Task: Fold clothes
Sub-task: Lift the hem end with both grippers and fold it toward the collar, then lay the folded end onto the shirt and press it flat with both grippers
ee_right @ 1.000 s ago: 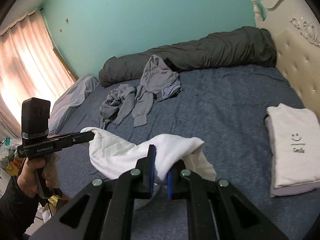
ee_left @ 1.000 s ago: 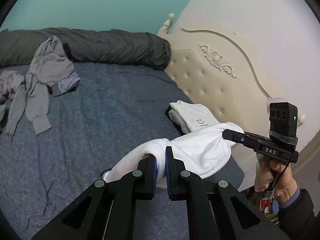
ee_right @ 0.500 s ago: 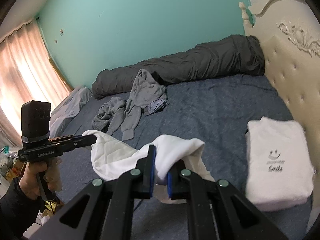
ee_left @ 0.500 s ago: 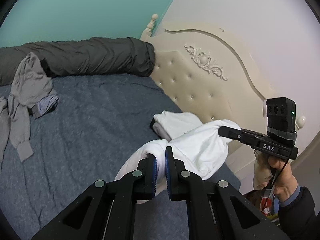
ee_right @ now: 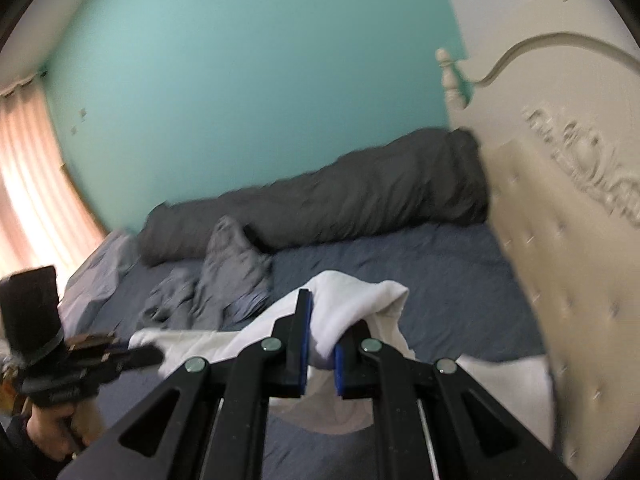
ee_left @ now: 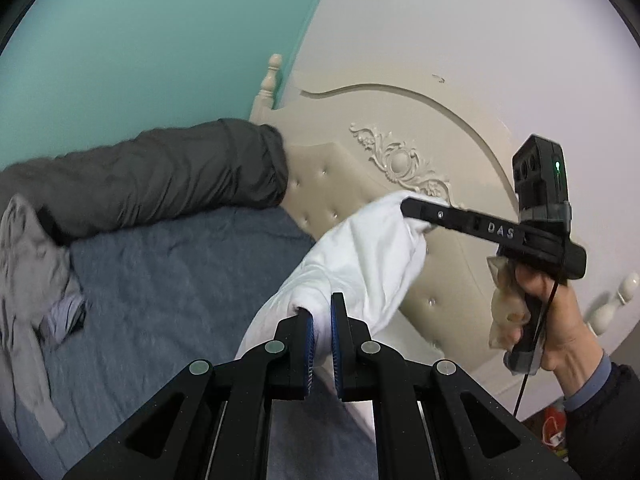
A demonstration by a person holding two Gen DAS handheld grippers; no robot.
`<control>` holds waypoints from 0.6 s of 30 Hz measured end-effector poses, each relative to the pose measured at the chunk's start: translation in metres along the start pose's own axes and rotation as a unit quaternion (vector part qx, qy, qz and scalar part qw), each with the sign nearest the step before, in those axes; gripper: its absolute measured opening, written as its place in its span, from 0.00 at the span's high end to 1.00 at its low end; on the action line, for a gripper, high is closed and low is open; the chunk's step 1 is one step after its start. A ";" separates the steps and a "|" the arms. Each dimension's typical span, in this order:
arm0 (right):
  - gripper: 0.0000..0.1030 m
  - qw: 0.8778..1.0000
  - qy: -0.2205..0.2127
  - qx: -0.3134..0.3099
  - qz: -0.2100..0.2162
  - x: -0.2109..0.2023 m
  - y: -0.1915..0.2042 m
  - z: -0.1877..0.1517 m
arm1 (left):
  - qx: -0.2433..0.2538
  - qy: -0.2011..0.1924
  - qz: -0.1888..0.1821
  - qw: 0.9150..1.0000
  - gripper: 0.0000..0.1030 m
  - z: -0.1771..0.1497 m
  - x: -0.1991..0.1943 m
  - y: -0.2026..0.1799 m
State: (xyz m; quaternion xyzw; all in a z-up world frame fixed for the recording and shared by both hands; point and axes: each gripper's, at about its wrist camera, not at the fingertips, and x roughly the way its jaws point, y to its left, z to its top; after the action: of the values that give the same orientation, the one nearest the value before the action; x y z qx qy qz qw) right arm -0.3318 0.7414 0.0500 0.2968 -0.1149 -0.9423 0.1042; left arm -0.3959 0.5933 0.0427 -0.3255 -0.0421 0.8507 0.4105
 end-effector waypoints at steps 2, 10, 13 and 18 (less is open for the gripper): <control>0.92 1.000 -0.014 -0.011 -0.025 -0.004 -0.020 0.015 | -0.002 -0.009 -0.005 1.000 0.93 0.017 0.019 -0.007; 0.92 0.990 -0.005 -0.025 -0.137 -0.036 -0.120 -0.006 | 0.006 0.031 -0.050 0.998 0.93 -0.030 0.112 -0.061; 0.92 0.987 0.046 0.001 -0.155 -0.033 -0.162 -0.064 | -0.001 0.076 -0.065 0.995 0.93 -0.081 0.146 -0.074; 0.92 0.981 0.129 0.038 -0.137 -0.032 -0.205 -0.175 | -0.014 0.140 -0.084 0.986 0.93 -0.162 0.188 -0.092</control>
State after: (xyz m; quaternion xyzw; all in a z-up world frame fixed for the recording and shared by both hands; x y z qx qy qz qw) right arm -0.2305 0.9184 -0.1292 0.4327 -0.0939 -0.8963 -0.0235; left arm -0.3235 0.7589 -0.1503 -0.4426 -0.0230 0.7586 0.4776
